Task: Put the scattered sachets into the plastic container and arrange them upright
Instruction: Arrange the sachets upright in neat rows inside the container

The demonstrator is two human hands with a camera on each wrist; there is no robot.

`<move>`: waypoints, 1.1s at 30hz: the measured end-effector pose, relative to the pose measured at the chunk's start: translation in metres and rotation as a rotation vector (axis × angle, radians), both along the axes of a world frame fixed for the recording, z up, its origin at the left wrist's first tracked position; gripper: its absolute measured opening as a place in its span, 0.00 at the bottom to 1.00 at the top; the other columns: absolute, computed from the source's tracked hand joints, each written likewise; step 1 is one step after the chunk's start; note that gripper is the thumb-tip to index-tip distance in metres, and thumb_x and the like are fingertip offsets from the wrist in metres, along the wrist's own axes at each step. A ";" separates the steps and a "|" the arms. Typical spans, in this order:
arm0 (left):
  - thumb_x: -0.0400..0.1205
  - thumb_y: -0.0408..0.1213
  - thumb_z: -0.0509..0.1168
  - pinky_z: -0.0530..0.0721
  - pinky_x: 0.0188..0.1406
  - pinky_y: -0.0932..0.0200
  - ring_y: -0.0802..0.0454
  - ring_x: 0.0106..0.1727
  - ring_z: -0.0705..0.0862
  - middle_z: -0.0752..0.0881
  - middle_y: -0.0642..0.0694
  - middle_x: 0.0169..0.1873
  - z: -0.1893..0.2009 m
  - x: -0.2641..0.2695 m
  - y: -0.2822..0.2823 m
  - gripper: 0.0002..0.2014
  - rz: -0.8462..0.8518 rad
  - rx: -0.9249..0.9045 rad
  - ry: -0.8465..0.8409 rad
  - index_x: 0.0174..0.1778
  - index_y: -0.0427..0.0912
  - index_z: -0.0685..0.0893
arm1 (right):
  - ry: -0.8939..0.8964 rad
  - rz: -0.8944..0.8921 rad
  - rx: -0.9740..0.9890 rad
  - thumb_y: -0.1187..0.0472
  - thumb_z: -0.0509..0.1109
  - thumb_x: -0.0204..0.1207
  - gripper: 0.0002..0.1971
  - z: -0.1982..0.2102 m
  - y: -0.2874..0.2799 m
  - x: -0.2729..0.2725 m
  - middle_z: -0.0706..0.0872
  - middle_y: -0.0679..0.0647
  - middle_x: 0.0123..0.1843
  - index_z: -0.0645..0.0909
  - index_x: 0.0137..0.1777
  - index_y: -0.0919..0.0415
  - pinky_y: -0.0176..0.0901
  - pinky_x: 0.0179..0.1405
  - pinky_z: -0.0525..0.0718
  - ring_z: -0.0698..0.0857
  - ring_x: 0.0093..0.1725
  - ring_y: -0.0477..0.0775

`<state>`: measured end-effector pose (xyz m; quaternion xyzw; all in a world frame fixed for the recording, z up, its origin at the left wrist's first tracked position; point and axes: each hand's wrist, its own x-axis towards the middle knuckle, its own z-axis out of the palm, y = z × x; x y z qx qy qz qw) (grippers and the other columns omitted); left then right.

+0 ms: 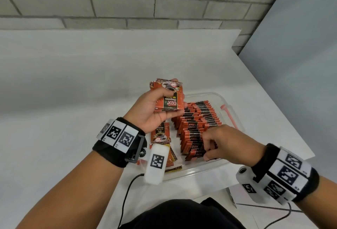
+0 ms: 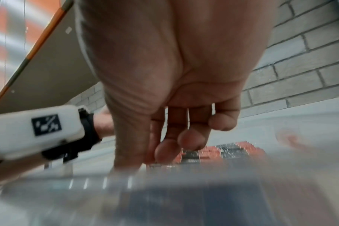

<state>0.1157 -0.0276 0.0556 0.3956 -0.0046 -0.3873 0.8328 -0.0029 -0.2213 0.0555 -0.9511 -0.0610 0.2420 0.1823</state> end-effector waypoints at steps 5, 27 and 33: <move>0.71 0.29 0.67 0.89 0.50 0.46 0.42 0.49 0.90 0.89 0.35 0.50 0.001 -0.005 -0.004 0.18 -0.119 0.058 -0.113 0.58 0.36 0.82 | -0.303 -0.268 0.299 0.45 0.74 0.70 0.08 0.032 -0.003 0.009 0.85 0.44 0.35 0.81 0.43 0.47 0.30 0.38 0.75 0.81 0.34 0.41; 0.70 0.18 0.69 0.85 0.59 0.45 0.39 0.63 0.85 0.86 0.37 0.62 -0.003 -0.009 -0.014 0.32 -0.074 0.007 -0.218 0.69 0.45 0.78 | -0.130 -0.817 1.080 0.68 0.68 0.78 0.08 0.039 0.015 0.032 0.89 0.58 0.42 0.79 0.55 0.62 0.45 0.37 0.89 0.86 0.40 0.53; 0.72 0.38 0.71 0.87 0.48 0.47 0.45 0.43 0.87 0.87 0.40 0.40 -0.002 -0.001 -0.012 0.05 0.002 0.021 -0.089 0.40 0.40 0.86 | -0.285 -0.603 0.856 0.68 0.68 0.78 0.08 0.046 -0.004 0.024 0.87 0.52 0.43 0.83 0.54 0.58 0.36 0.37 0.84 0.84 0.38 0.50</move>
